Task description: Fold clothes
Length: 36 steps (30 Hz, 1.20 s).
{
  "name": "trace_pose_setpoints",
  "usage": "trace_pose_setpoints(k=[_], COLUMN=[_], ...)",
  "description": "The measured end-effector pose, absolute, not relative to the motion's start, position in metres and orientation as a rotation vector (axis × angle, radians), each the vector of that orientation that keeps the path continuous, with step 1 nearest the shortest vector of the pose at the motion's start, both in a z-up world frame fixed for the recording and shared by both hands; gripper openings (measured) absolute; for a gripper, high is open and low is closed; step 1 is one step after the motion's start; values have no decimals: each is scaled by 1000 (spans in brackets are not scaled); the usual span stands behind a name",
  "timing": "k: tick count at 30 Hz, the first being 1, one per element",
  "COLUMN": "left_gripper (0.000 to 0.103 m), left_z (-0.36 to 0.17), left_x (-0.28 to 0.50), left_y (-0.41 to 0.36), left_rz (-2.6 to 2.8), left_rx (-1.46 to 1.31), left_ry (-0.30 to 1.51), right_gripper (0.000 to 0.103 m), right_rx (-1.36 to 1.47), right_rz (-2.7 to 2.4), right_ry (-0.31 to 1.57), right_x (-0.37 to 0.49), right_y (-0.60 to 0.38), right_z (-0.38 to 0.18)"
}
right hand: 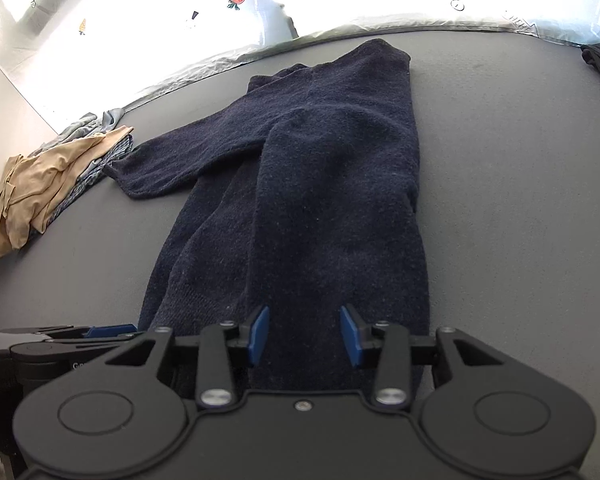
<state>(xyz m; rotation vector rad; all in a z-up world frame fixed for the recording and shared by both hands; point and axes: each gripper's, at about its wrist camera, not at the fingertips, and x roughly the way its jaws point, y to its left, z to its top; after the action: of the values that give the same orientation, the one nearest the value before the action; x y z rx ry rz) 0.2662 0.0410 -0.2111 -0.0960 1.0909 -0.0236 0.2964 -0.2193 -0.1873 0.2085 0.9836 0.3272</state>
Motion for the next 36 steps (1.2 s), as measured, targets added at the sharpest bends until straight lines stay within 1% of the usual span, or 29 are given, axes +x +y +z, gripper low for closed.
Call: trace_pose_setpoints(k=[2,5,7,10,12,13,14,15,16,17,19,21,24,27,29,31,32,33,35,36], left_gripper=[55,57,59,63,66,67,68,69,70,72,74,75,77,80,81,81,81,81,81,82], left_z=[-212,-214,-215,-216,-217,-217,-218,-218,-218,-218,-218,-218,-218,-219,-218,-217,-216,-215,-212,-210], left_x=[263,258,254,252,252,253,253,254,254,254,254,254,255,258,260,263,266,268,273,276], left_y=[39,37,38,40,41,42,42,42,43,43,42,42,41,39,37,38,42,47,59,66], left_rz=[-17,-14,-16,-23,-30,-35,-40,-48,-57,-68,-89,-101,-122,-148,-160,-160,-148,-130,-84,-56], left_rx=[-86,-81,-84,-87,-85,-85,-84,-83,-80,-75,-55,-47,-45,-28,-20,-29,-48,-74,-123,-148], left_ry=[1090,1090,1090,1098,1103,1105,1107,1109,1112,1114,1120,1124,1129,1142,1153,1168,1180,1190,1194,1190], right_gripper=[35,26,25,29,42,43,41,31,24,10,6,6,6,9,11,23,33,37,41,47], right_rx=[231,248,255,249,243,231,203,176,149,134,165,225,224,160,157,174,185,178,163,151], right_rz=[345,370,381,399,425,435,438,441,442,432,433,464,514,488,478,499,507,513,524,531], right_ry=[990,1008,1018,1024,1020,1021,1023,1025,1028,1031,1032,1001,967,1050,1088,1106,1109,1103,1088,1064], right_x=[293,287,284,282,282,282,283,283,284,285,287,287,286,295,299,302,303,303,303,303], right_y=[-222,-222,-221,-216,-210,-206,-201,-196,-191,-189,-190,-193,-184,-169,-165,-165,-165,-164,-162,-162], right_z=[-190,-194,-197,-198,-198,-198,-200,-201,-203,-205,-205,-199,-191,-204,-211,-207,-204,-199,-188,-181])
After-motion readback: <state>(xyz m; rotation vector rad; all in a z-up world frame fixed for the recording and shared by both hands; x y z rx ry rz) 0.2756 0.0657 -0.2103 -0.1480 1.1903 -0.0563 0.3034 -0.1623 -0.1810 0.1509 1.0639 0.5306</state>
